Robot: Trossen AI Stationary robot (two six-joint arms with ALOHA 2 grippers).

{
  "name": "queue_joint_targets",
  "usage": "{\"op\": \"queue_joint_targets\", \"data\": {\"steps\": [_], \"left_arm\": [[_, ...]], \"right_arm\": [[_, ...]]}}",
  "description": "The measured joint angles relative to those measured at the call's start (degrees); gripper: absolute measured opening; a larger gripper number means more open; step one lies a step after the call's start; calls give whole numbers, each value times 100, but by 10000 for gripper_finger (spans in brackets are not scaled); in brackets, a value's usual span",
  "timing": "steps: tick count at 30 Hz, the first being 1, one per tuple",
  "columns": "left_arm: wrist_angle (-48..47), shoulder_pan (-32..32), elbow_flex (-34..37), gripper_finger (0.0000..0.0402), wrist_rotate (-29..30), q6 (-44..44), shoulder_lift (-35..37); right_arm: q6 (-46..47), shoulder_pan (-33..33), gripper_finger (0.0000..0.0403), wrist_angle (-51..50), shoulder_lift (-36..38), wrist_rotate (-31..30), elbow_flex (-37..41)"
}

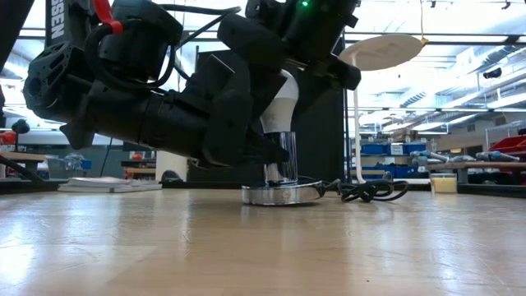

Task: Screw lightbulb
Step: Remove the lightbulb from the silver lamp

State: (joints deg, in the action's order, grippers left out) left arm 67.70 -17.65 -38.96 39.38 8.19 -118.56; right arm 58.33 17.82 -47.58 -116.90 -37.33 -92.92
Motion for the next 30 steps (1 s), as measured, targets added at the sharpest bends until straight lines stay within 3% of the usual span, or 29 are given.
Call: {"op": "queue_joint_targets", "data": {"steps": [4, 13, 18, 26, 30], "left_arm": [[-14, 0, 0, 188, -2, 0, 0], [-196, 0, -10, 188, -151, -102, 2], [-237, 1, -4, 188, -385, -221, 15], [-230, -1, 7, 188, -940, -337, 20], [-240, 6, 7, 188, -1094, -341, 17]], "right_arm": [[-73, 0, 243, -34, 0, 109, 0], [-1155, -74, 260, -240, 103, 816, -7], [-2694, -258, 233, -310, 257, 1556, -4], [-5430, -771, 213, -418, 326, 3543, -4], [-6927, -1051, 202, -594, 321, 3978, -4]]}}
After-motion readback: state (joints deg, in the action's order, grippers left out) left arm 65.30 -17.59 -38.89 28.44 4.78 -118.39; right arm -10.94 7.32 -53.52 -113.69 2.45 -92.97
